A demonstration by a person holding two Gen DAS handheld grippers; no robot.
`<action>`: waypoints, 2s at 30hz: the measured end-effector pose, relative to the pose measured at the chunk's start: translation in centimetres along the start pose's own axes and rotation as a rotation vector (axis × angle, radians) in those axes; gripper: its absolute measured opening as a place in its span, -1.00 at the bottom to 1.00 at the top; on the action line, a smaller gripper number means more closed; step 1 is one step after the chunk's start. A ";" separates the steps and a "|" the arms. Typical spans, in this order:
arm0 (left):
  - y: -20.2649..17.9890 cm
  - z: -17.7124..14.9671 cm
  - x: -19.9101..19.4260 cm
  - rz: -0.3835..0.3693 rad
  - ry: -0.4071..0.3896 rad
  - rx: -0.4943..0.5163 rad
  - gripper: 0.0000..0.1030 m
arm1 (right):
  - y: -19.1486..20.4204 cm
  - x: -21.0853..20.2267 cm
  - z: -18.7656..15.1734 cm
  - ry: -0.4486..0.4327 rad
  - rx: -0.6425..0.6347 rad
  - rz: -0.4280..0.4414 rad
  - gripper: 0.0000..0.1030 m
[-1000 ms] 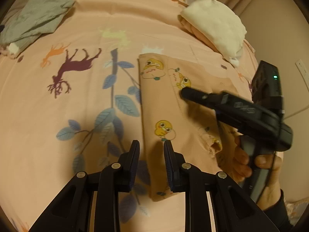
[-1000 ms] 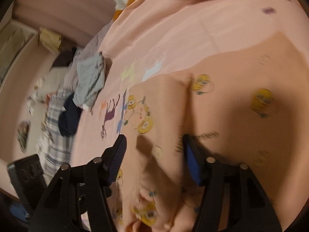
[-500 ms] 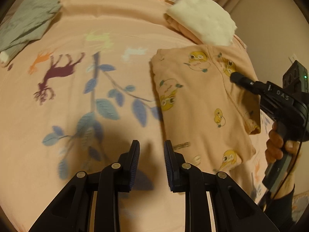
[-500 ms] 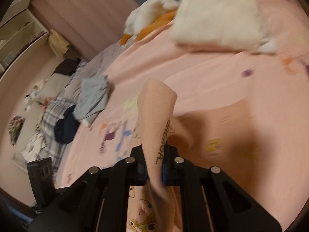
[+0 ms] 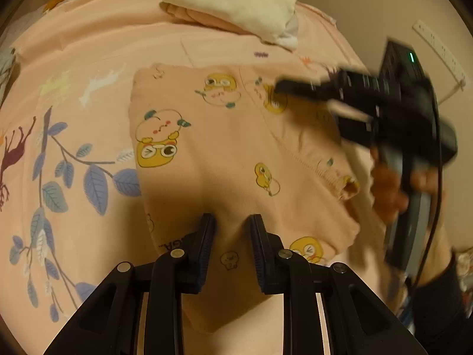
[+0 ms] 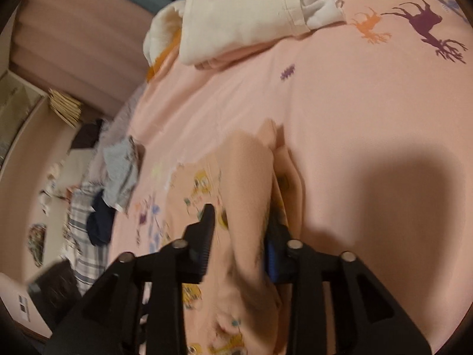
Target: Fold small clothes
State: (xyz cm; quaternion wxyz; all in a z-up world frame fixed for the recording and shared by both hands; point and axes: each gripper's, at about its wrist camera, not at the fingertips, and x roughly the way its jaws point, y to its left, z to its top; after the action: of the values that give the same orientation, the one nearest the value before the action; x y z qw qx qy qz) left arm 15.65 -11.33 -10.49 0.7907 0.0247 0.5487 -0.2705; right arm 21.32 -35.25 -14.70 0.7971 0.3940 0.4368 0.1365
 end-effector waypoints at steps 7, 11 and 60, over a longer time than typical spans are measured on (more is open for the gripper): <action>0.5 0.0 0.4 -0.014 0.012 -0.010 -0.58 | 0.9 -0.6 3.3 -0.135 0.022 0.078 -0.35; 0.4 0.3 0.7 -0.014 0.011 -0.012 -0.58 | 1.3 -3.4 3.6 -0.181 0.008 0.052 -0.35; 9.2 -1.0 0.5 -0.341 -0.074 -0.435 0.15 | -2.6 -5.7 -6.9 0.122 0.055 0.061 0.24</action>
State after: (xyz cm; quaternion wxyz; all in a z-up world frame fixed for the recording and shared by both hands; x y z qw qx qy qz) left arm 19.14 -3.32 -13.67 0.7398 -0.2485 0.5609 -0.2762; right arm 12.13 -36.65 -15.35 0.7535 0.4195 0.4760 0.1723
